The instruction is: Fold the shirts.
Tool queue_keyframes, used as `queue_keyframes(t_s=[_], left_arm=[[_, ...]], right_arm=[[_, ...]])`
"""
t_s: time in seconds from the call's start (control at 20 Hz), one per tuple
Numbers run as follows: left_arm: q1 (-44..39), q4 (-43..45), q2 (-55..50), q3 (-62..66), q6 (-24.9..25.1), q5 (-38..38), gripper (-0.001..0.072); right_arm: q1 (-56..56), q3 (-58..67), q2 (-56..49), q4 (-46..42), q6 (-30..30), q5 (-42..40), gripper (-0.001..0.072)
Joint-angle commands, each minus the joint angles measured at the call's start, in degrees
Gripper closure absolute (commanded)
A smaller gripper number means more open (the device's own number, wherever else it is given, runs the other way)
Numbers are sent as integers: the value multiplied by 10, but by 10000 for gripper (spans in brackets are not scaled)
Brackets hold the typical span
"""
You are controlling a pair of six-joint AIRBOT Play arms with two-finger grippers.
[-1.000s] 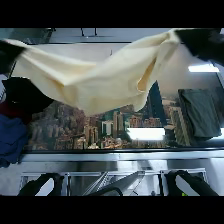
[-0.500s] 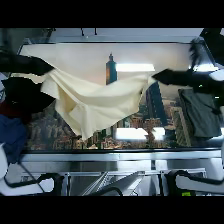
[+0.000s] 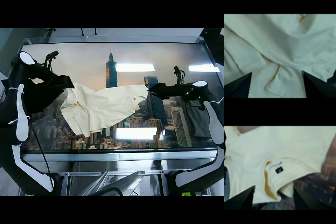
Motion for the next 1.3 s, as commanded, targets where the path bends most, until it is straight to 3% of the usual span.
queue_keyframes(t_s=[0.0, 0.25, 0.55, 0.7, 0.85, 0.9, 1.0, 1.25], left_arm=[[22, 12, 82, -176, -31, -27, 6], [30, 9, 221, -510, -31, 83, 7], [-49, -22, 243, -624, -22, 242, 9], [-74, -13, 243, -631, -21, 283, 248], [-75, -16, 243, -631, -12, 294, 694], [-72, -19, 243, -629, -7, 282, 691], [-62, -17, 247, -605, 5, 236, 692], [-40, 89, 339, -452, -1, 94, 694]], right_arm=[[15, -54, 19, -30, -2, 56, 157], [96, -118, 7, -30, -28, 5, 157], [154, -118, -19, -28, -32, -77, 158], [179, -117, -30, -12, -37, -102, 165], [187, -116, -31, 42, -72, -115, 437], [185, -112, -28, 62, -78, -104, 567], [184, -93, -8, 67, -78, -90, 688], [143, 44, 117, 67, -47, -38, 689]])
